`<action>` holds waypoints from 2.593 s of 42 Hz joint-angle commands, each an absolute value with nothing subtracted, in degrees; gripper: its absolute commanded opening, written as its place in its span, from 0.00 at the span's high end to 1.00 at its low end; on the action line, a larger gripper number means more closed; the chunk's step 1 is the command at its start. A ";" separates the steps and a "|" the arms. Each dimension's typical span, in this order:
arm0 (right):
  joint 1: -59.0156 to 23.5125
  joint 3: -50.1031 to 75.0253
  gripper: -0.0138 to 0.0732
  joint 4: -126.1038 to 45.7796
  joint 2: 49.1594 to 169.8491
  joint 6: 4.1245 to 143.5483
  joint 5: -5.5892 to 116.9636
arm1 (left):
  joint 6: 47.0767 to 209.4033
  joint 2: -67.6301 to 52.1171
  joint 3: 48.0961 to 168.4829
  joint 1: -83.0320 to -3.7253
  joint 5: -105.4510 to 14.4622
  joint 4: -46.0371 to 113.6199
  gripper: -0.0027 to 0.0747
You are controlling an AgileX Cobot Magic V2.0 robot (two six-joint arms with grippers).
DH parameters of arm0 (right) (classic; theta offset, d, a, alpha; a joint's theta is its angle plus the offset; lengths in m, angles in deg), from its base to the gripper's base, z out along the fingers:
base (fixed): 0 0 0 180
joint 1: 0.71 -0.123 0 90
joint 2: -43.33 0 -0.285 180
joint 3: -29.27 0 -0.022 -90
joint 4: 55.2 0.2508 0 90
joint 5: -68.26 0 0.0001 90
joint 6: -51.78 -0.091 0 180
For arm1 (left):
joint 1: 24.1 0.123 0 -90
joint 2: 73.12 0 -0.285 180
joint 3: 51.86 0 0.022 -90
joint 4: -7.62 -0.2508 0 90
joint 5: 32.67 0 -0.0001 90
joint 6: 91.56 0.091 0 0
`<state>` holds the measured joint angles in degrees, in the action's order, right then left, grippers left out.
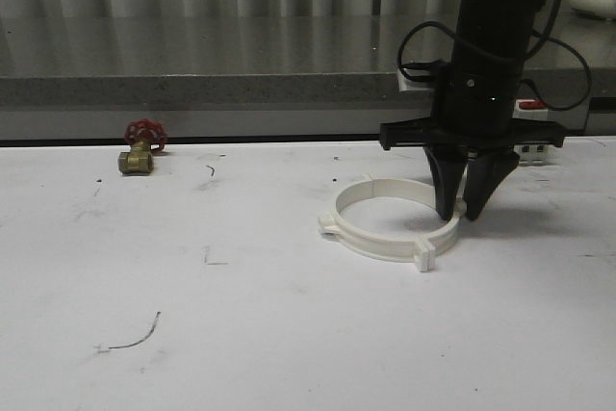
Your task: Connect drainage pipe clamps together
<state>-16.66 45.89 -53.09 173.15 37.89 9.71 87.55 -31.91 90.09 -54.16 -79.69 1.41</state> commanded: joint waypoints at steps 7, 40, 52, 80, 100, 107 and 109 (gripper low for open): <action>-16.51 47.84 0.54 -52.84 169.22 38.00 8.74 | 87.51 -31.89 91.64 -53.99 -75.73 1.67 0.52; -16.51 28.25 0.55 -54.51 122.55 46.26 14.82 | 87.51 -31.89 91.64 -53.99 -75.73 1.67 0.52; -16.51 8.43 0.55 -54.51 96.73 49.97 20.57 | 87.51 -31.89 91.64 -53.99 -75.73 1.67 0.52; -16.51 -8.96 0.57 -54.51 71.71 50.13 20.17 | 87.51 -31.89 91.64 -53.99 -74.66 1.67 0.55; -16.51 -8.96 0.92 -56.09 71.71 50.14 20.22 | 87.51 -31.89 91.64 -53.99 -74.66 1.77 0.99; -16.51 -8.96 0.92 -56.09 71.71 50.14 20.22 | 87.51 -31.89 91.64 -53.99 -74.66 1.77 0.99; -16.51 -8.96 0.92 -56.09 71.71 50.14 20.22 | 87.51 -31.89 91.64 -53.99 -74.66 1.77 0.99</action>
